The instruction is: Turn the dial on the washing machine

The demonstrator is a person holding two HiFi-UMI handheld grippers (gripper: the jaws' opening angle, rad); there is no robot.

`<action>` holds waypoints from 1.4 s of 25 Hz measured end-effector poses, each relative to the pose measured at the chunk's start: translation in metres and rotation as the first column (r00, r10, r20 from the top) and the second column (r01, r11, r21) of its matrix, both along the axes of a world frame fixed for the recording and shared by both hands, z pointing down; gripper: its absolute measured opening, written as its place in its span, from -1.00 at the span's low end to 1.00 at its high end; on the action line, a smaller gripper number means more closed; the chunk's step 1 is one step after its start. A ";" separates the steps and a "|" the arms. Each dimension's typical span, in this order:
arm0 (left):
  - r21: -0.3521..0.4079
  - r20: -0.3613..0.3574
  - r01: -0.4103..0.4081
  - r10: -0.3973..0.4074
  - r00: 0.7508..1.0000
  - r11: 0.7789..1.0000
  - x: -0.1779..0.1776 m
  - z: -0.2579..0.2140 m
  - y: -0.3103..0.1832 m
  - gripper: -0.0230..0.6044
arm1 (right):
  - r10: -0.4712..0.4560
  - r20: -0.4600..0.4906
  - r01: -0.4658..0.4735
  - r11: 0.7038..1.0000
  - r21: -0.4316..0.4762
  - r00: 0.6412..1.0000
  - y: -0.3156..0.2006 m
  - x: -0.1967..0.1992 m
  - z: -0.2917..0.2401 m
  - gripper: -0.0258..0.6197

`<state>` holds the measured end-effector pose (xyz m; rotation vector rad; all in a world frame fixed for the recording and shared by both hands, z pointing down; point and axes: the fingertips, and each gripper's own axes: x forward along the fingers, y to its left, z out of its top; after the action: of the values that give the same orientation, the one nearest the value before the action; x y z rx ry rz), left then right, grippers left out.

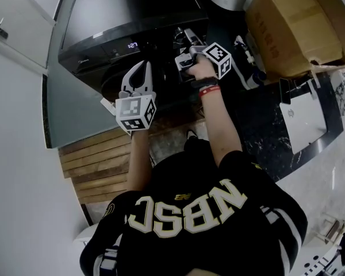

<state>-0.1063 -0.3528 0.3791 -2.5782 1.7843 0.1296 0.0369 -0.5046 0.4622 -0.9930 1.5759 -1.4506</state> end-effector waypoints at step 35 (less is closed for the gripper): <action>0.039 -0.007 -0.008 0.008 1.000 0.999 -0.018 -0.014 0.108 -0.88 | 0.216 -0.887 0.343 0.864 0.368 0.409 0.218 -0.021 -0.049 -0.72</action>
<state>-0.1238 -0.2453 0.3648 -2.5620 1.7554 0.1720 0.0155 -0.2867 0.4127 -1.5139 2.6273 -0.3033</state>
